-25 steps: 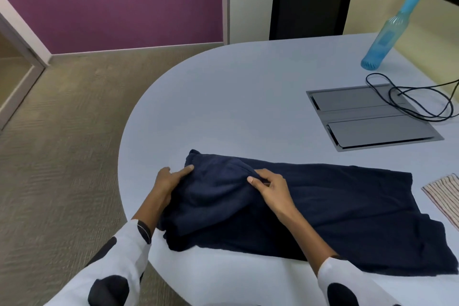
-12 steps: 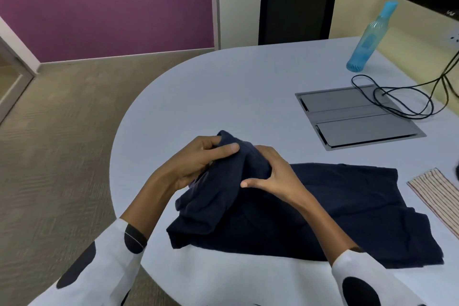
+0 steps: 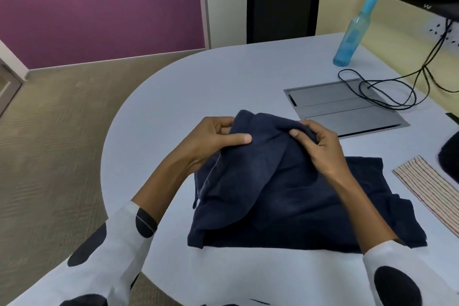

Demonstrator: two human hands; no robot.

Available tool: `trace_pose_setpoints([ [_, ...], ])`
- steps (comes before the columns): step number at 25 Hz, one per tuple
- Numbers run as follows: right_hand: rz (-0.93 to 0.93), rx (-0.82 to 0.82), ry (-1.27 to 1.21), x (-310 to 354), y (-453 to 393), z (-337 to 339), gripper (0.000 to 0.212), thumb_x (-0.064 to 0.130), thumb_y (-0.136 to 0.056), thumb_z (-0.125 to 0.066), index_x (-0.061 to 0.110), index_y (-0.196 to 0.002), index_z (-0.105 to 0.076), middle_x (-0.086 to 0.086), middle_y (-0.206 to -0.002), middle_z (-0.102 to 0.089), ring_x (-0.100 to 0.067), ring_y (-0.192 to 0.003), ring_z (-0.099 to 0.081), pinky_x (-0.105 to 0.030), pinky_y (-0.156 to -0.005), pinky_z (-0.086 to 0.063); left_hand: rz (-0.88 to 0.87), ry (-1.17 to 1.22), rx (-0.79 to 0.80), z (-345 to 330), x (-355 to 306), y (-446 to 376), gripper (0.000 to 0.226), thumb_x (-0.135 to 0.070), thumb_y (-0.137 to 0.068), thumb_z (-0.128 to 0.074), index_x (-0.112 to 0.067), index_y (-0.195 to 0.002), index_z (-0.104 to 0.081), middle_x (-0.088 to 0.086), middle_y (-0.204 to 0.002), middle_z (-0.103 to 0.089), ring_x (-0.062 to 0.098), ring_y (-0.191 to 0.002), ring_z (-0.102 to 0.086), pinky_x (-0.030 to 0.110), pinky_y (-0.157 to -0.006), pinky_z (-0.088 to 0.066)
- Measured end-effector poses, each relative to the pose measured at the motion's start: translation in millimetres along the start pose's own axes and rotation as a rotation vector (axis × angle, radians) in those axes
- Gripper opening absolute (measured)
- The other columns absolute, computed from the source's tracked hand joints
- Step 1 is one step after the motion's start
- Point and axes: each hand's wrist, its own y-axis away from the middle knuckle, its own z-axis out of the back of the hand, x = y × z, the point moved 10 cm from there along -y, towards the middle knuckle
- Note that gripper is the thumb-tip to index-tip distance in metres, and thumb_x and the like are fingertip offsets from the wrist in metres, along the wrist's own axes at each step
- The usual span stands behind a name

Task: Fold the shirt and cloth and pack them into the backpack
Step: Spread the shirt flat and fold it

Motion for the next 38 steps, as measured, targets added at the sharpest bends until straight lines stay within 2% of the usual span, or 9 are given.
trace_pose_setpoints([
  [5,-0.014,-0.151,-0.007,-14,8,62,0.017,0.016,-0.095,-0.056,0.017,-0.081,-0.064,0.017,-0.068,-0.06,0.004,-0.069,-0.052,-0.01,-0.065,-0.04,-0.138,-0.018,0.191,-65,-28,-20,0.052,0.004,-0.085,-0.064,-0.013,-0.133,-0.052,0.006,-0.125,-0.064,0.017,-0.114,-0.061,0.029,-0.097,-0.049],
  [9,-0.069,-0.189,-0.058,-32,17,113,0.017,0.006,-0.093,-0.055,0.018,-0.091,-0.067,0.017,-0.079,-0.067,0.0,-0.081,-0.059,-0.015,-0.078,-0.046,-0.218,-0.17,0.253,-115,-38,-34,0.062,0.012,-0.087,-0.052,-0.019,-0.14,-0.046,-0.005,-0.135,-0.056,0.009,-0.121,-0.054,0.02,-0.1,-0.044],
  [16,-0.122,-0.193,0.115,-60,10,172,0.033,-0.012,-0.081,-0.046,0.018,-0.075,-0.06,0.009,-0.072,-0.06,-0.014,-0.077,-0.054,-0.032,-0.078,-0.046,-0.161,-0.176,0.31,-184,-24,-63,0.053,0.0,-0.088,-0.059,-0.022,-0.136,-0.052,0.01,-0.124,-0.064,0.011,-0.104,-0.063,0.029,-0.099,-0.047],
  [19,-0.141,-0.249,0.129,-71,6,203,0.032,-0.013,-0.079,-0.043,0.015,-0.073,-0.059,0.007,-0.071,-0.059,-0.013,-0.075,-0.052,-0.026,-0.074,-0.043,-0.168,-0.115,0.259,-199,-30,-75,0.046,0.0,-0.085,-0.064,-0.02,-0.127,-0.06,-0.004,-0.109,-0.069,0.013,-0.106,-0.064,0.03,-0.096,-0.051],
  [23,-0.168,-0.29,0.177,-97,7,240,0.034,-0.015,-0.078,-0.044,0.014,-0.071,-0.059,0.001,-0.075,-0.06,-0.008,-0.073,-0.054,-0.016,-0.072,-0.044,-0.172,-0.066,0.251,-221,-26,-88,0.037,0.002,-0.084,-0.065,-0.016,-0.116,-0.065,0.002,-0.101,-0.072,0.014,-0.096,-0.068,0.027,-0.091,-0.053],
  [28,-0.134,-0.241,0.472,-149,24,262,0.047,-0.021,-0.065,-0.039,0.024,-0.056,-0.053,-0.007,-0.089,-0.07,-0.019,-0.088,-0.061,-0.012,-0.082,-0.041,-0.203,-0.648,-0.009,-182,44,-99,0.032,-0.01,-0.091,-0.059,-0.018,-0.122,-0.063,-0.002,-0.121,-0.064,0.013,-0.108,-0.061,0.028,-0.097,-0.046],
  [33,-0.21,0.058,0.852,-226,56,243,0.047,-0.021,-0.068,-0.05,0.023,-0.056,-0.061,-0.009,-0.113,-0.069,-0.031,-0.098,-0.062,-0.029,-0.081,-0.043,0.059,-1.089,-0.027,-118,156,-81,0.064,-0.04,-0.094,-0.052,-0.022,-0.15,-0.026,0.002,-0.159,-0.016,0.022,-0.146,-0.014,0.04,-0.117,-0.014],
  [35,-0.327,0.032,0.833,-240,59,246,0.039,-0.019,-0.072,-0.048,0.013,-0.057,-0.066,-0.009,-0.115,-0.068,-0.031,-0.096,-0.063,-0.027,-0.076,-0.042,0.12,-1.187,0.015,-102,185,-72,0.078,-0.056,-0.09,-0.047,-0.022,-0.152,-0.014,0.002,-0.161,-0.001,0.021,-0.148,0.0,0.047,-0.119,-0.008],
  [38,-0.346,-0.166,0.745,-220,51,252,0.034,-0.016,-0.075,-0.045,0.009,-0.06,-0.064,-0.009,-0.096,-0.07,-0.028,-0.089,-0.061,-0.027,-0.073,-0.038,0.102,-1.231,-0.033,-95,191,-67,0.093,-0.077,-0.075,-0.02,-0.025,-0.152,-0.016,-0.001,-0.161,0.0,0.017,-0.147,-0.005,0.047,-0.117,-0.011],
])
